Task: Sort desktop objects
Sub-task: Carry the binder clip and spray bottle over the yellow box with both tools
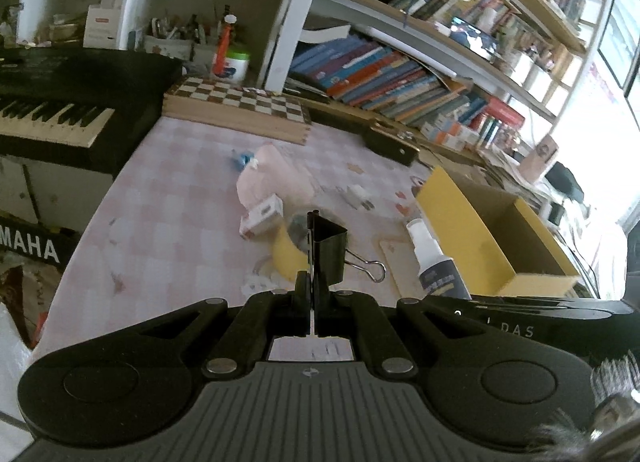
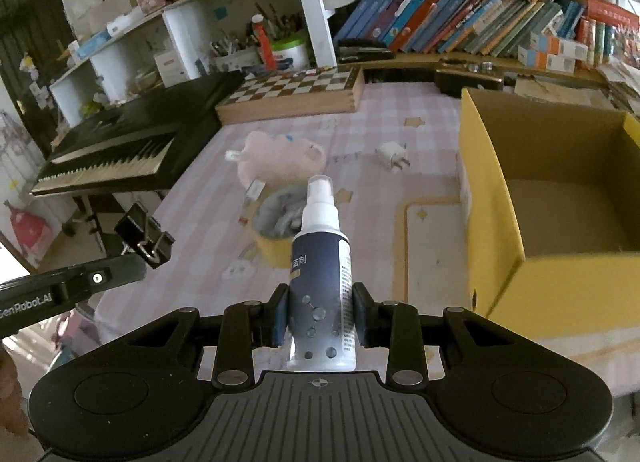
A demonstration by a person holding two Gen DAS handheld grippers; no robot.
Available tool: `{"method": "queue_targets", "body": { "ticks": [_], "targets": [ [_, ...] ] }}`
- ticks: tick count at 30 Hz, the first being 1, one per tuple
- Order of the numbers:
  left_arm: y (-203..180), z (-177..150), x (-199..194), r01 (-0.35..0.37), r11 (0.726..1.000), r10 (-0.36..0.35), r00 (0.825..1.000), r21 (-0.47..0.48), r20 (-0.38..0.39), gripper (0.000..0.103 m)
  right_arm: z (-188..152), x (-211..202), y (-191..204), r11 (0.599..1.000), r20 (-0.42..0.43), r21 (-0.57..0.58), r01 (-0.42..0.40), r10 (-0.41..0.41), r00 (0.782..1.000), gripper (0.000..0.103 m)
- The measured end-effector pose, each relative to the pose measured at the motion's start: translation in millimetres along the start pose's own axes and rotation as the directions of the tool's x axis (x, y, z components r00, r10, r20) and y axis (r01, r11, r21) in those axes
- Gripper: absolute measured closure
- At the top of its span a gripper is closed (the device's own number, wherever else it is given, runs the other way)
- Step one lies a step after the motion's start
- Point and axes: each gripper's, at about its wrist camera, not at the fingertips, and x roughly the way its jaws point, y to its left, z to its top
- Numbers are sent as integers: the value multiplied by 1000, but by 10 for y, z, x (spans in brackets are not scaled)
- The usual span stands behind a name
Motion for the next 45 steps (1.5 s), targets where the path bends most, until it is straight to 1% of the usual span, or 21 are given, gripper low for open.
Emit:
{"method": "queue_targets", "body": {
  "ticks": [7,11,17,21,25,33,40,45],
  "targets": [
    [-16,-234,-230,42,999,-42,999,17,-31,102,-315,-274,87,999,4,32,18,-18,1000,71],
    [-51,-345,-308,77,997,-75,996,31,-52,102,-498,-422,88,997,3,61,41,-42,999,71],
    [-191,-503,-379,143,987,-136,987,76,-86,102,-754,-627,24,989,0,124,86,-87,996,71],
    [-287,-545,-395,182,978,-171,980,104,-101,102,-862,-733,-33,980,-1,160,114,-115,993,71],
    [-416,-571,-374,230,965,-215,969,126,-121,102,-946,-833,-101,971,-1,191,145,-148,989,71],
    [-752,-616,-237,337,924,-307,936,179,-173,102,-1136,-1054,-326,936,0,266,229,-237,971,71],
    [-1039,-623,-134,399,890,-356,911,220,-209,102,-1198,-1187,-549,908,6,321,269,-287,958,71],
    [-1224,-606,-67,424,871,-374,900,250,-223,102,-1187,-1227,-690,896,14,346,280,-303,953,71]
  ]
}}
